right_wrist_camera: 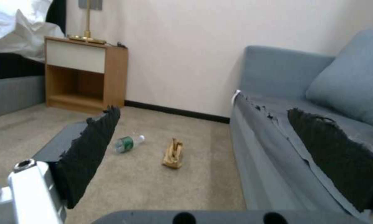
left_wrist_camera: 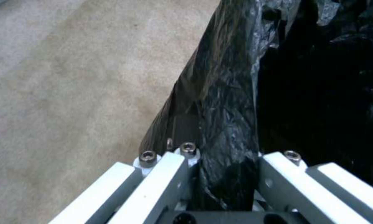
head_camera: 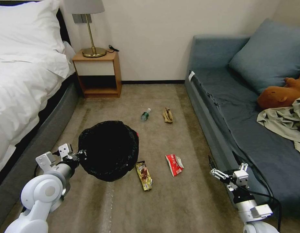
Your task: Pick up the trash bin, then pick up the garbage on the floor and place it into the trash bin.
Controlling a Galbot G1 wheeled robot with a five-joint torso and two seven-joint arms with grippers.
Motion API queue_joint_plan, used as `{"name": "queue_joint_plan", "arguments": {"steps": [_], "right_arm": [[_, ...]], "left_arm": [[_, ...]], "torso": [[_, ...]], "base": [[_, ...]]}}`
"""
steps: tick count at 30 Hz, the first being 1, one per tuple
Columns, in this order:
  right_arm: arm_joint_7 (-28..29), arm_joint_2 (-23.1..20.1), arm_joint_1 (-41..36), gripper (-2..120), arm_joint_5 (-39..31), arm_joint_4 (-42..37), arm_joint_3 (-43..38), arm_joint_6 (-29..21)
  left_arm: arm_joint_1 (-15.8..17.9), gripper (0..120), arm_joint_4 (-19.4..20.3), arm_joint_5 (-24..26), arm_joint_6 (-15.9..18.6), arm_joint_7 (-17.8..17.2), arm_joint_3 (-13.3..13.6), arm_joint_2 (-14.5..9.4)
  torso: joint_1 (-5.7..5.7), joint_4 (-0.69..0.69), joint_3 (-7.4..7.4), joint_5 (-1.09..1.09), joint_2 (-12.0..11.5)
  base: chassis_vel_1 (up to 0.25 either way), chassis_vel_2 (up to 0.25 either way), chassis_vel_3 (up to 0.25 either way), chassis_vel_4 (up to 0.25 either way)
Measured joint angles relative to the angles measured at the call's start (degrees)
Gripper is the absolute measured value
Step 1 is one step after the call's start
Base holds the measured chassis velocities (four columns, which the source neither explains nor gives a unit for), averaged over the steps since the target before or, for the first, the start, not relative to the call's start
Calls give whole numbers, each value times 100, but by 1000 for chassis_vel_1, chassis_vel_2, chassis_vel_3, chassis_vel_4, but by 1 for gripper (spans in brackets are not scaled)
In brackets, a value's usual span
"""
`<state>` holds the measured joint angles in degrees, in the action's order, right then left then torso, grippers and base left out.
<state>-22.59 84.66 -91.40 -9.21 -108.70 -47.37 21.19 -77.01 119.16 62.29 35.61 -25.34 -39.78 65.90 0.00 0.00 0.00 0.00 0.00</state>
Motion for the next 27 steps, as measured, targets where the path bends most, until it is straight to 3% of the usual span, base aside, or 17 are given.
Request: {"name": "queue_joint_plan", "arguments": {"steps": [27], "right_arm": [[68,-141,185,100,59,188,149,110]], "left_arm": [[83,3,-97,19,-8,5,-31,-7]], "torso": [[0,0,-1,0,0]], "base": [[-61,55,62,-55]]}}
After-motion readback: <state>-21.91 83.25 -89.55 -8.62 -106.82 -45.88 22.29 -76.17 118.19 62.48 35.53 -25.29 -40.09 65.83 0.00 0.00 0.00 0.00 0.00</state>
